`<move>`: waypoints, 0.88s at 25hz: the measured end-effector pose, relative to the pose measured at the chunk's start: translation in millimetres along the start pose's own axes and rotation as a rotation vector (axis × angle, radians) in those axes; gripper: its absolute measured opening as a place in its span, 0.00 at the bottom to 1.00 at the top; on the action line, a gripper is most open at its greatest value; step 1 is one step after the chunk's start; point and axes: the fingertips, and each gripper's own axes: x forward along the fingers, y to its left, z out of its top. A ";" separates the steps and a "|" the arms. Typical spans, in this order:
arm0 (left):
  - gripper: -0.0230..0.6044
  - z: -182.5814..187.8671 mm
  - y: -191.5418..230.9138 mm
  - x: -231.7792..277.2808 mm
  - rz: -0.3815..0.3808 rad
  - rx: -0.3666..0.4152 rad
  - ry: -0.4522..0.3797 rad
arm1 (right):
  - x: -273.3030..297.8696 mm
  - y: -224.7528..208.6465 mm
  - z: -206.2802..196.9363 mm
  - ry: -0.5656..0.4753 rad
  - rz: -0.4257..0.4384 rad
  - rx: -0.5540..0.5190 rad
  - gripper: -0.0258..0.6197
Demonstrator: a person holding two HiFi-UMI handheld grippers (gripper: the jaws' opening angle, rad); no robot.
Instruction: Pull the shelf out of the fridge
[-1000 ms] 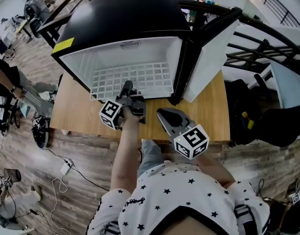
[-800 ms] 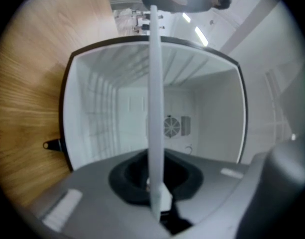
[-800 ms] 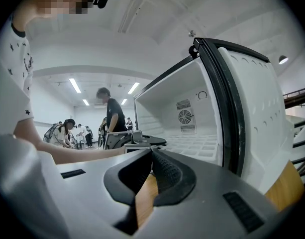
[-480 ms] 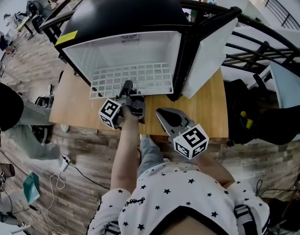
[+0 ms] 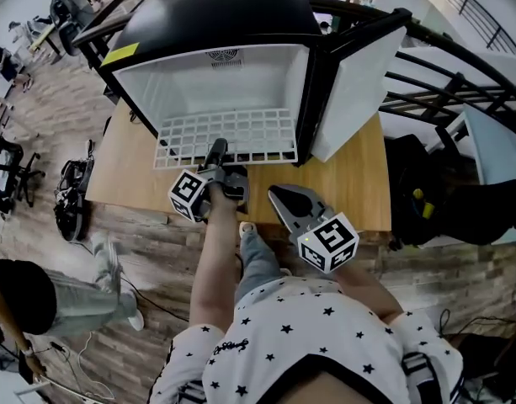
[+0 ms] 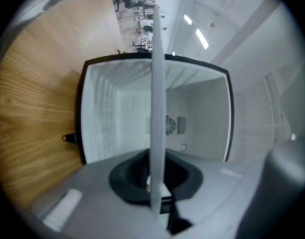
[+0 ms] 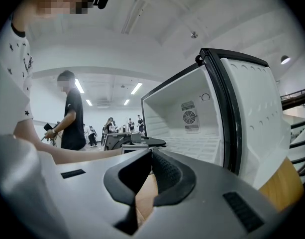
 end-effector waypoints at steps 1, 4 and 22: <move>0.08 -1.0 0.0 -3.5 -0.001 -0.003 0.001 | -1.5 1.6 -0.5 0.000 0.002 0.000 0.08; 0.08 -5.2 -1.0 -14.7 -0.003 -0.005 0.005 | -5.8 7.2 -1.1 -0.002 0.009 0.000 0.08; 0.08 -29.9 24.8 -91.6 0.009 -0.029 -0.026 | -35.1 37.1 -14.2 0.013 0.070 -0.013 0.08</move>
